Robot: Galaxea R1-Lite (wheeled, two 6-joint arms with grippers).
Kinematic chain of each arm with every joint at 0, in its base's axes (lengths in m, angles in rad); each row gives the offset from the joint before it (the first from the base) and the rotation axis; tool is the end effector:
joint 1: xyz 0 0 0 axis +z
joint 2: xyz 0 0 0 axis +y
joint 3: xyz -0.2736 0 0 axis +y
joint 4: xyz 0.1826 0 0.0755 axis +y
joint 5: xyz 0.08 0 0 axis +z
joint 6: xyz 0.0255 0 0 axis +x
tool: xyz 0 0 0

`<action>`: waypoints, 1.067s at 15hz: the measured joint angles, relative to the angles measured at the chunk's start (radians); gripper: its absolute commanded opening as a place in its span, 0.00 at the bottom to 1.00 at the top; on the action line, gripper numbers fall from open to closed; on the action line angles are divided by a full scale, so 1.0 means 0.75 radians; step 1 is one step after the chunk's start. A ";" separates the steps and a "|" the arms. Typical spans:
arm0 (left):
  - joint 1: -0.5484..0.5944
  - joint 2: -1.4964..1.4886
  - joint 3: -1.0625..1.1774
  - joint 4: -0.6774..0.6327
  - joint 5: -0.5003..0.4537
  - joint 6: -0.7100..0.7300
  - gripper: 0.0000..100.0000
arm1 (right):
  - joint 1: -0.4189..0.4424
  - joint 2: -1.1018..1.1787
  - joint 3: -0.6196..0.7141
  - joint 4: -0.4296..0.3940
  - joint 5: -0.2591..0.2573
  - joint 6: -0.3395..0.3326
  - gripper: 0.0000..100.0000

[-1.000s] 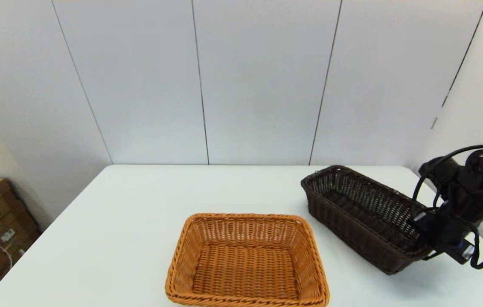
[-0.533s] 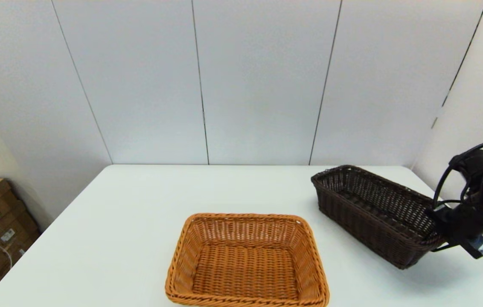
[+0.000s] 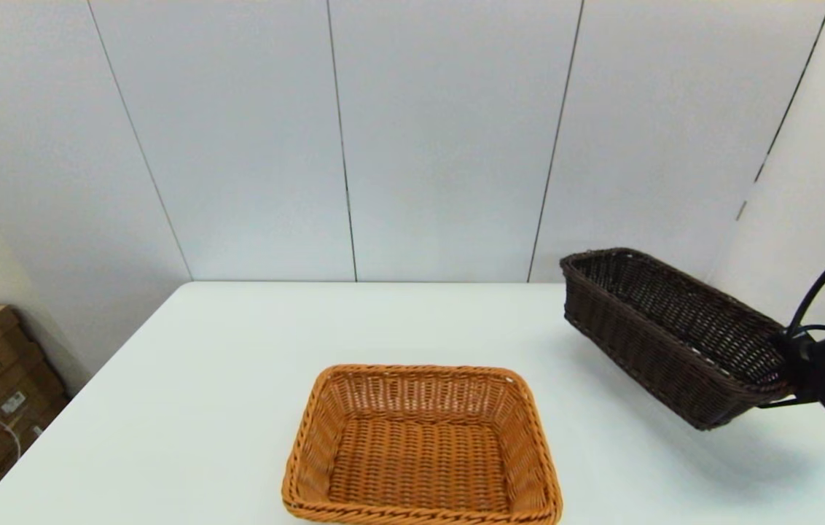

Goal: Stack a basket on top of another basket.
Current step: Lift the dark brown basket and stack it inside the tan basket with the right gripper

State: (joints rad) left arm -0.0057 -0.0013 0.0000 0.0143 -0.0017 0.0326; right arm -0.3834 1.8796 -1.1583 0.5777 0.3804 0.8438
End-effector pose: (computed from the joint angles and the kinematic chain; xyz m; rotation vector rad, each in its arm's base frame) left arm 0.0144 -0.0001 0.0740 0.0326 0.0129 -0.0076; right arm 0.2799 -0.1027 0.0969 1.2157 1.1694 -0.5279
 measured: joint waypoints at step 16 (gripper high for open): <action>0.000 0.000 0.000 0.001 0.000 0.001 1.00 | 0.448 -0.410 -0.185 0.612 0.091 -0.541 0.00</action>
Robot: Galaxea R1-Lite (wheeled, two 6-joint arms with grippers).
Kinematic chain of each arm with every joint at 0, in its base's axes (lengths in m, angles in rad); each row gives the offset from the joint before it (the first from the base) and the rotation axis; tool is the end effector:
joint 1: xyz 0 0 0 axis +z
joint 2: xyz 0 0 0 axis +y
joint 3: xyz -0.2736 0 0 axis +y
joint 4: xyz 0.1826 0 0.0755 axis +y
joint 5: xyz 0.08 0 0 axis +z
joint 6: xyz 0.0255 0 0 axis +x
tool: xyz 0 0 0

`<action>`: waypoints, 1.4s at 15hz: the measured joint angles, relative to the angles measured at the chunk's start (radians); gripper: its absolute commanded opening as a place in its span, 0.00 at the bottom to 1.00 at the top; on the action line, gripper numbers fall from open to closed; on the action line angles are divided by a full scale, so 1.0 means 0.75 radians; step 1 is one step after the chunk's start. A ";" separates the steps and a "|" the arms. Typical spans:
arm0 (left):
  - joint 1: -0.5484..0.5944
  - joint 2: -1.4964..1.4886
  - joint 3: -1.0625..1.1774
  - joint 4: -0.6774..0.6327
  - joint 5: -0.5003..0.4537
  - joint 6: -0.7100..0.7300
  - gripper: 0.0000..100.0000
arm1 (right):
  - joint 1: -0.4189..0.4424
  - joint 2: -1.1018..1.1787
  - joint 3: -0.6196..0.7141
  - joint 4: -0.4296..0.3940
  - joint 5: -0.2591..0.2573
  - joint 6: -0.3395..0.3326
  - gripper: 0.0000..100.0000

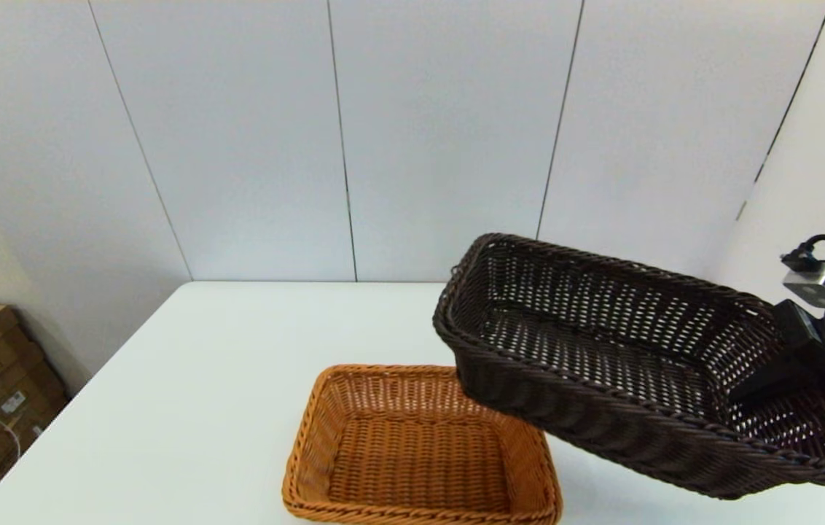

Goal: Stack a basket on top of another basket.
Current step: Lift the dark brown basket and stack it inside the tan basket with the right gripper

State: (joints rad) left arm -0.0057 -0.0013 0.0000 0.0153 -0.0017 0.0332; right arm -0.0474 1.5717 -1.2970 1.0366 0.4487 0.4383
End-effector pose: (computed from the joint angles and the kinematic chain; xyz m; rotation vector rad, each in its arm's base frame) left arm 0.0144 -0.0001 0.0739 0.0332 0.0139 -0.0076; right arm 0.2232 0.0005 0.1972 0.6947 1.3482 0.0567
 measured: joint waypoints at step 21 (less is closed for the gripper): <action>-0.001 0.000 0.000 0.000 0.000 0.000 1.00 | 0.673 0.498 -0.363 -0.111 -0.101 0.183 0.00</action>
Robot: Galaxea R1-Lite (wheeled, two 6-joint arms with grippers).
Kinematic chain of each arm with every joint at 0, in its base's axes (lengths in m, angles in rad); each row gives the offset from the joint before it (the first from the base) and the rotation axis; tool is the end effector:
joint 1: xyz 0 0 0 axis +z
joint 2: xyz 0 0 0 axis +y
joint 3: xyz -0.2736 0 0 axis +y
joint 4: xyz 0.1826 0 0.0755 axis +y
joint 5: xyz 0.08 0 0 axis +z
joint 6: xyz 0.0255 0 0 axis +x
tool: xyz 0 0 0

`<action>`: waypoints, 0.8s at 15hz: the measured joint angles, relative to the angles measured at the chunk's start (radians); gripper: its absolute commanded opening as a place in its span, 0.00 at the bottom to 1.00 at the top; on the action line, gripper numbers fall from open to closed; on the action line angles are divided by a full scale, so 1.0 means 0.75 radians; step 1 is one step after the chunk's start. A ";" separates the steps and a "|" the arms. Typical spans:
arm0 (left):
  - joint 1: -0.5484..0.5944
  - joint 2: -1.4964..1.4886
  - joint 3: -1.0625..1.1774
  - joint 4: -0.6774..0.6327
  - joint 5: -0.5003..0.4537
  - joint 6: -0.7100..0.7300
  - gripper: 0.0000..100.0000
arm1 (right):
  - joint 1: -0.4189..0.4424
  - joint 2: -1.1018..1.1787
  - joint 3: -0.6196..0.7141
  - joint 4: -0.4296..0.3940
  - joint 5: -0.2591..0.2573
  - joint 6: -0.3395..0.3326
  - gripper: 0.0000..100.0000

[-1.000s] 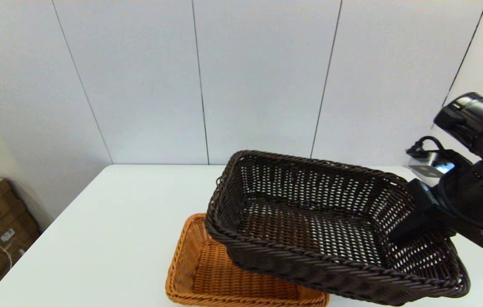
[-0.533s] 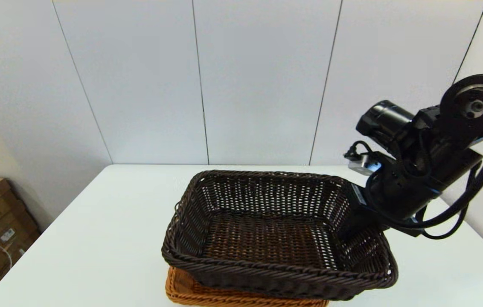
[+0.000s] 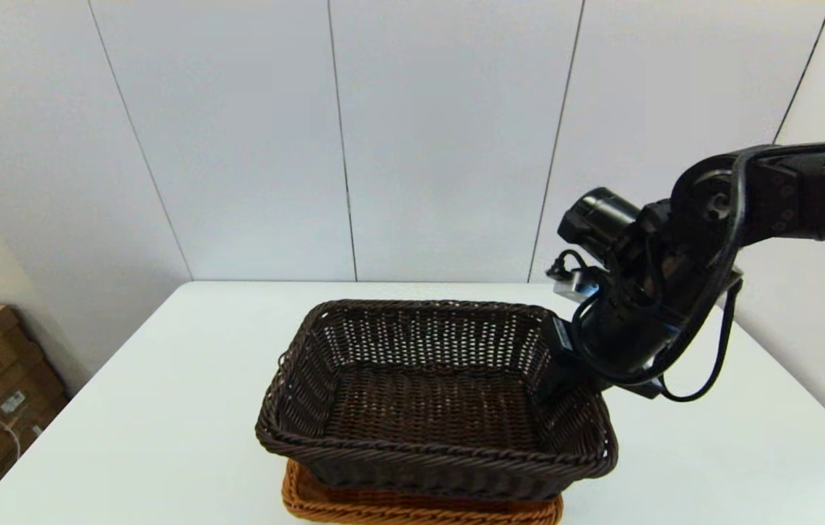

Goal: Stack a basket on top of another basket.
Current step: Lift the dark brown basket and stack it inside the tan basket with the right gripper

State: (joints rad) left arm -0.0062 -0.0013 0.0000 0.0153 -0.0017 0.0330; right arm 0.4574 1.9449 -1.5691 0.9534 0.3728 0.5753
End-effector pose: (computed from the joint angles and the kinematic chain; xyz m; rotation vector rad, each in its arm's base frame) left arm 0.0144 -0.0001 0.0739 0.0330 0.0139 -0.0081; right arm 0.2851 0.1507 0.1572 0.3998 1.5179 0.2889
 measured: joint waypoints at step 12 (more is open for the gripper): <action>0.001 0.000 0.000 0.002 0.001 0.005 1.00 | 0.043 0.098 -0.022 -0.040 0.031 0.019 0.00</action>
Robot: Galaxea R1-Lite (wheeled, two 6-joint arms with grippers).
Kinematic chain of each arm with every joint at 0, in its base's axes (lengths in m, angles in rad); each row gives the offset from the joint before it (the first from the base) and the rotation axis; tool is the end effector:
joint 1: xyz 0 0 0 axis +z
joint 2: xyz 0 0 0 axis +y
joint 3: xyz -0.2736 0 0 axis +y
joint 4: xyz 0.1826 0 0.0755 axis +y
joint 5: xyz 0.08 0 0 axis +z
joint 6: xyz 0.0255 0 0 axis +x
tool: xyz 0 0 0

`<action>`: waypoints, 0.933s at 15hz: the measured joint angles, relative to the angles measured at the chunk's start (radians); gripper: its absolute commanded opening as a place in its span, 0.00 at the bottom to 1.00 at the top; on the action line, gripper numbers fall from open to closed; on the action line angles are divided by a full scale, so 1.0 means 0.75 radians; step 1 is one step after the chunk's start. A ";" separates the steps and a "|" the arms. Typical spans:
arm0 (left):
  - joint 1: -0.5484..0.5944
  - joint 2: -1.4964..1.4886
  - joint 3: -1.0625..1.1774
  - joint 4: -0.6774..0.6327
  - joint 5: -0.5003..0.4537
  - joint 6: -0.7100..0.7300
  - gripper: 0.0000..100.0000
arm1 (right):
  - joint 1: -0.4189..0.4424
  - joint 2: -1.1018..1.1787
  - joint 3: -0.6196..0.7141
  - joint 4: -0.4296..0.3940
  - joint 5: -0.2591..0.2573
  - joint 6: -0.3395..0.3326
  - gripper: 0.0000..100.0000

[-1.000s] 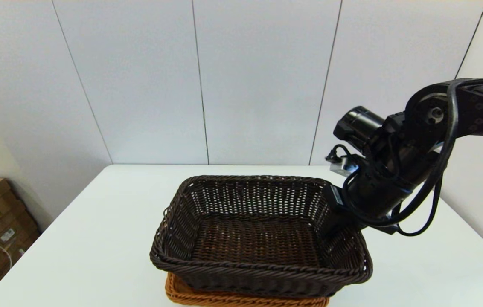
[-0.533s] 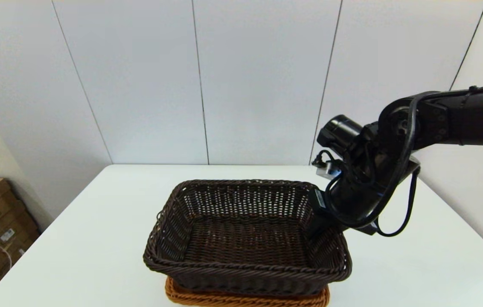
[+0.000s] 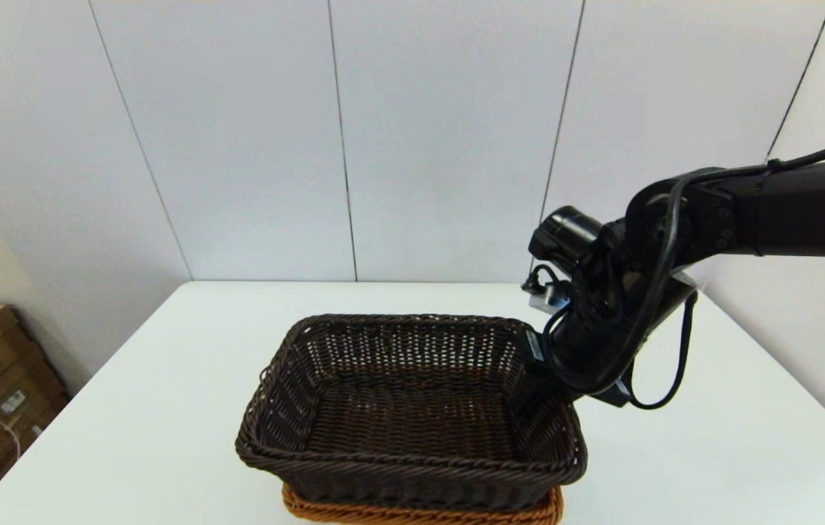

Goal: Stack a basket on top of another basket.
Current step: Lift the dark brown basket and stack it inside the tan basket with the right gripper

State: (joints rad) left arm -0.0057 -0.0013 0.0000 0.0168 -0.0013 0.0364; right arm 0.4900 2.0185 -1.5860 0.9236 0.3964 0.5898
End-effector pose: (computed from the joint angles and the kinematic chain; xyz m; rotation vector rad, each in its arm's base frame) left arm 0.0144 -0.0001 0.0737 0.0364 0.0154 -0.0073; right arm 0.2935 0.1677 0.1375 0.3958 1.5628 0.3084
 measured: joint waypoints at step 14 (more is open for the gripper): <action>-0.001 0.000 0.000 0.000 -0.001 0.004 1.00 | -0.002 0.050 0.091 -0.198 0.016 -0.016 0.00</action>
State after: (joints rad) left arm -0.0062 -0.0013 0.0000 0.0168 -0.0019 0.0394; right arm 0.4887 2.0562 -1.5179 0.7753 0.4087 0.5781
